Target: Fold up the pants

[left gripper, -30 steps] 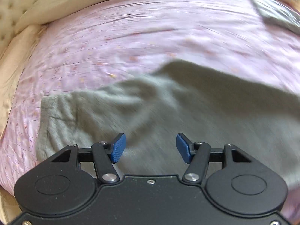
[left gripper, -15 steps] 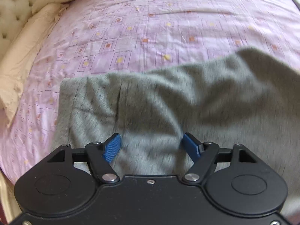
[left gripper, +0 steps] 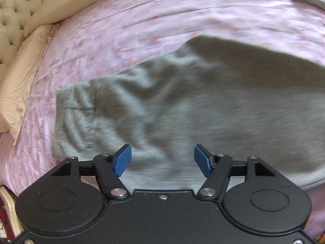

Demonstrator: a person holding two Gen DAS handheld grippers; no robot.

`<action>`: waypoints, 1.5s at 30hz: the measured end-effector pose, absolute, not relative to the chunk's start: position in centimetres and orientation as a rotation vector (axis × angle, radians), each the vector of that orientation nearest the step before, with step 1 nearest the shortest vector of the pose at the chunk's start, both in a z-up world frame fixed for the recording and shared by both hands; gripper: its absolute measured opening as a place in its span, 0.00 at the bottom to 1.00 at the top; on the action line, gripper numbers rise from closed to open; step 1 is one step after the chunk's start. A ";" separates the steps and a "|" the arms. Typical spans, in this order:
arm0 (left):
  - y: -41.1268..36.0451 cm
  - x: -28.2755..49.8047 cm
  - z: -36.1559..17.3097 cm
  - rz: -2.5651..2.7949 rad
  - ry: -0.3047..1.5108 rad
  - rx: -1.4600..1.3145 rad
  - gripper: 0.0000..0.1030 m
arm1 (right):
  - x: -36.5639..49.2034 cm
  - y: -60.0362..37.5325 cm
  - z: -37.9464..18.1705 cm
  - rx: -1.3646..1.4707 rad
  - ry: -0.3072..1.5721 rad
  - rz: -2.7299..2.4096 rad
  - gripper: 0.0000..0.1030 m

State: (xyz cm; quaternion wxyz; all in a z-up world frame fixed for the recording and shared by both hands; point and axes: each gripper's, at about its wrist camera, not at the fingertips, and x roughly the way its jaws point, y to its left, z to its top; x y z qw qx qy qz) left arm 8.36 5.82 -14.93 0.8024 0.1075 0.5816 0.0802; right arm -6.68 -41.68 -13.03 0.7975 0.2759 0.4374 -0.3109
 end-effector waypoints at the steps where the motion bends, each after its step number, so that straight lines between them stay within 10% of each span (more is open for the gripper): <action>1: 4.6 8.3 -14.6 0.171 1.247 0.223 0.68 | -6.6 -42.5 -13.1 0.603 0.937 -0.660 0.33; 29: -16.2 4.7 -11.0 0.032 1.217 0.255 0.68 | 0.9 -54.3 -18.6 0.794 1.177 -0.003 0.43; 31: -17.4 5.5 -11.0 0.010 1.210 0.263 0.68 | 0.6 -54.7 -18.5 0.818 1.172 0.013 0.41; 33: -18.8 6.5 -11.2 -0.020 1.207 0.263 0.68 | 0.1 -55.0 -18.2 0.790 1.160 0.005 0.13; 45: -25.0 16.5 -17.3 0.005 1.214 0.336 0.68 | -1.1 -53.1 -15.1 0.644 1.089 0.031 0.12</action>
